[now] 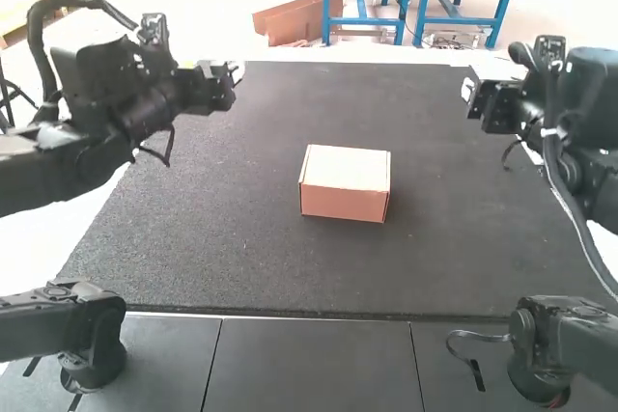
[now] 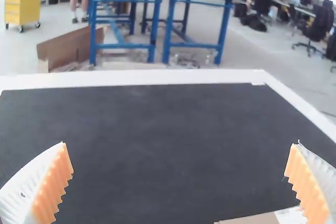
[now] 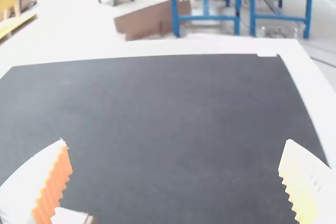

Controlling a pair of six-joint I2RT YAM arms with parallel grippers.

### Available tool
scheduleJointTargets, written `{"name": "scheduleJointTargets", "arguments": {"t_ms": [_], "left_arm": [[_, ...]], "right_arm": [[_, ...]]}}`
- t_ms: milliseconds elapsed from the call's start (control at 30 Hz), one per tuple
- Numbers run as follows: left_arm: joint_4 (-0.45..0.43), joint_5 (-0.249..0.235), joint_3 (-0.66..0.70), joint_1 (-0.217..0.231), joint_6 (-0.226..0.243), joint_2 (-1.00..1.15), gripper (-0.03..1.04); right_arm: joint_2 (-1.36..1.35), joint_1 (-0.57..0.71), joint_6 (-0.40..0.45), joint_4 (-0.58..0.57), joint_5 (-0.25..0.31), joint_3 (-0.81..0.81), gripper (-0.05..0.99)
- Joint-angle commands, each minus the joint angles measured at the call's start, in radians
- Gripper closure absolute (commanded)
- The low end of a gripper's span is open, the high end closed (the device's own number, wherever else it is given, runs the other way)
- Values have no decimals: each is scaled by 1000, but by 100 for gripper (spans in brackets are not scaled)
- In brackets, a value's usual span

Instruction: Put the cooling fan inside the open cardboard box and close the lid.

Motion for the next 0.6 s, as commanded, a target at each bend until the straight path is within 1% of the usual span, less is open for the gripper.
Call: {"name": "scheduleJointTargets", "arguments": {"t_ms": [0,67,167,367,567], "left_arm": [[30,-18,-85,7,-12,-119,5],[47,-22,-148,7,-12,-188,5],[69,-22,-231,9,-11,-283,5],[61,-19,-368,10,-11,-456,5],[-22,-15,-450,9,-11,-624,5]], "right_arm": [[-103,1,-69,39,68,-89,3],[-163,1,-89,71,71,-148,3],[-231,1,-89,76,69,-206,3],[-340,1,-93,85,63,-295,3],[-469,1,-93,70,46,-381,3]]}}
